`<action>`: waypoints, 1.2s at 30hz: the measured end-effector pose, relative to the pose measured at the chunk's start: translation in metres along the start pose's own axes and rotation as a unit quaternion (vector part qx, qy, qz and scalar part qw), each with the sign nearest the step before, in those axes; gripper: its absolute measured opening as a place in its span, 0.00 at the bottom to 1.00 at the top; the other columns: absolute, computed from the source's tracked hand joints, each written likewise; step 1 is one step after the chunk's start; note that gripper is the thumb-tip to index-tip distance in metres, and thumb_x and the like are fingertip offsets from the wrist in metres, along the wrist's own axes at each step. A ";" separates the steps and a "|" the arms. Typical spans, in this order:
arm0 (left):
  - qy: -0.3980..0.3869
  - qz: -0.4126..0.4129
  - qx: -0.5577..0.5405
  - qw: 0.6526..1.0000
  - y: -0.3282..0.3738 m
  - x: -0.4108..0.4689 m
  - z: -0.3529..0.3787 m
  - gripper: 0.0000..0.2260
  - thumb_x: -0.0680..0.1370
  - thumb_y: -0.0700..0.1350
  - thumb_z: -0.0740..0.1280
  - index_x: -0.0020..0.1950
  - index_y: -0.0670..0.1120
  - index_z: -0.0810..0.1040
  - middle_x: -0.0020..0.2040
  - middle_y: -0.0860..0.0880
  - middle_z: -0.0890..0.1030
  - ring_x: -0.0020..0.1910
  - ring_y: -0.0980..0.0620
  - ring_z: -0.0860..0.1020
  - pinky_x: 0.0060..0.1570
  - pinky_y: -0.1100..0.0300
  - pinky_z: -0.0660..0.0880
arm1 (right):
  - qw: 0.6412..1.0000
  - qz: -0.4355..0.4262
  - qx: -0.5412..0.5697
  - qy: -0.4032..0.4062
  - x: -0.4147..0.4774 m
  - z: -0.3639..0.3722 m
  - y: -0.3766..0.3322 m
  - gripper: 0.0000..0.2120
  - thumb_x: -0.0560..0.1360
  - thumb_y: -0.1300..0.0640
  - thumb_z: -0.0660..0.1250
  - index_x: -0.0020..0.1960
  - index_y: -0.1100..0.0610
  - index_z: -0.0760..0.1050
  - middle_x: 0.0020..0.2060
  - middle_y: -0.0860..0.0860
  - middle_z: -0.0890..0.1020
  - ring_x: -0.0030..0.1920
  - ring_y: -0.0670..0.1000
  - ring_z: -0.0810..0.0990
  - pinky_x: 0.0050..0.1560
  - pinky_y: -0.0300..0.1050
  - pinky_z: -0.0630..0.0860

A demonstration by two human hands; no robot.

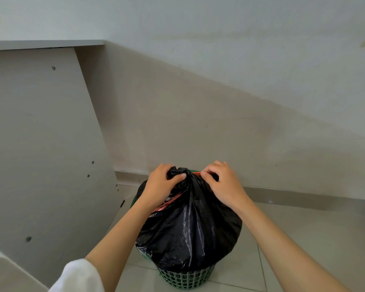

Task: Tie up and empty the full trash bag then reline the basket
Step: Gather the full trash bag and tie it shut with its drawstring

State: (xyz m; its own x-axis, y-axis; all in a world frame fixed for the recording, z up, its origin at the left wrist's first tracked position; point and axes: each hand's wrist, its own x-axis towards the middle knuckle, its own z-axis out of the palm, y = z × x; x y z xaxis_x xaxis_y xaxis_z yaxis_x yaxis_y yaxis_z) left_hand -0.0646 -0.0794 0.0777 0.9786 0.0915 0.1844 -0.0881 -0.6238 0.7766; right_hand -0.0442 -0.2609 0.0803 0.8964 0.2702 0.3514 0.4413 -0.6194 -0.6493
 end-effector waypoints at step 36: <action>0.009 -0.142 -0.216 0.966 0.003 0.005 0.004 0.09 0.75 0.47 0.69 0.40 0.43 0.74 0.35 0.49 0.76 0.35 0.49 0.75 0.35 0.58 0.71 | 0.984 -0.038 -0.165 -0.047 0.001 -0.008 0.007 0.07 0.79 0.56 0.59 0.46 0.57 0.72 0.33 0.52 0.76 0.37 0.56 0.74 0.37 0.47 0.69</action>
State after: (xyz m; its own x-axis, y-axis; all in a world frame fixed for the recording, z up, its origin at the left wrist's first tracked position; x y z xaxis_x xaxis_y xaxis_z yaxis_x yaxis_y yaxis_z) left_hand -0.0591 -0.0834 0.0788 0.9718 0.2266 -0.0658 0.1102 -0.1891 0.9758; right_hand -0.0408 -0.2704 0.0815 0.8680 0.3827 0.3164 0.4837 -0.7959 -0.3642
